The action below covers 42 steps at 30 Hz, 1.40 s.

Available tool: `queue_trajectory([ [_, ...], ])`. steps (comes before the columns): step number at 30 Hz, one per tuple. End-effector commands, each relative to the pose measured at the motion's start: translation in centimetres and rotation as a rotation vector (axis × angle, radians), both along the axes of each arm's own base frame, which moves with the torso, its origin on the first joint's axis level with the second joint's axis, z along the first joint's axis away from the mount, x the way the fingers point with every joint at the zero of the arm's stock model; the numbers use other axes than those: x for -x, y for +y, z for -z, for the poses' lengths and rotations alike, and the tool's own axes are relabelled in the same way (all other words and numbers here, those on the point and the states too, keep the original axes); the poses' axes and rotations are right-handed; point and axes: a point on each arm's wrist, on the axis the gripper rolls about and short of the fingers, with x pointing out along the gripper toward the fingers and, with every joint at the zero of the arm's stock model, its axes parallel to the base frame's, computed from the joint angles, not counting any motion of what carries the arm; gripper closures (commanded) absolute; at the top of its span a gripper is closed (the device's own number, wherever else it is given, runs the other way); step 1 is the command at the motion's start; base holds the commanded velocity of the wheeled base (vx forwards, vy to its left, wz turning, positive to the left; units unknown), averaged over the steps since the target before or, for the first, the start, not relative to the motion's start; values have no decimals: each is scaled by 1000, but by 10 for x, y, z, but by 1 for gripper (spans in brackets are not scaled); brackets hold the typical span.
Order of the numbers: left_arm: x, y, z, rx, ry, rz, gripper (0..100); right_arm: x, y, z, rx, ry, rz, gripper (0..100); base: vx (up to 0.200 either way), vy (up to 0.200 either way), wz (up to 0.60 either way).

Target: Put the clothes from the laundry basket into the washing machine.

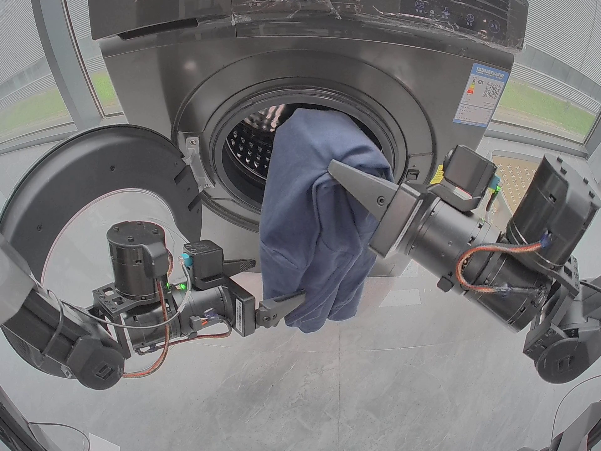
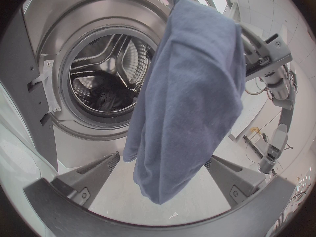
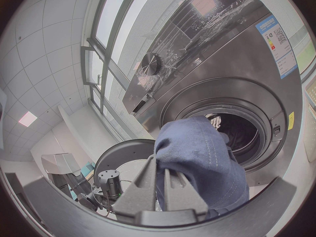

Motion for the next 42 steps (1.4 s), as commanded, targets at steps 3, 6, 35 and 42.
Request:
queue_trajectory([
  [3,-7,5,3,-5,-7,-58,0,1,0,-1,-1,-2,-1,100,0,0,0],
  [6,-8,12,-2,5,-29,-87,0,1,0,-1,1,-2,-1,100,0,0,0],
  [35,-23,0,27,14,-46,-74,100,-1,2,2,17,-6,1,100,0,0,0],
  [42,-22,1,33,16,-30,-70,100,0,2,1,16,-7,0,100,0,0,0],
])
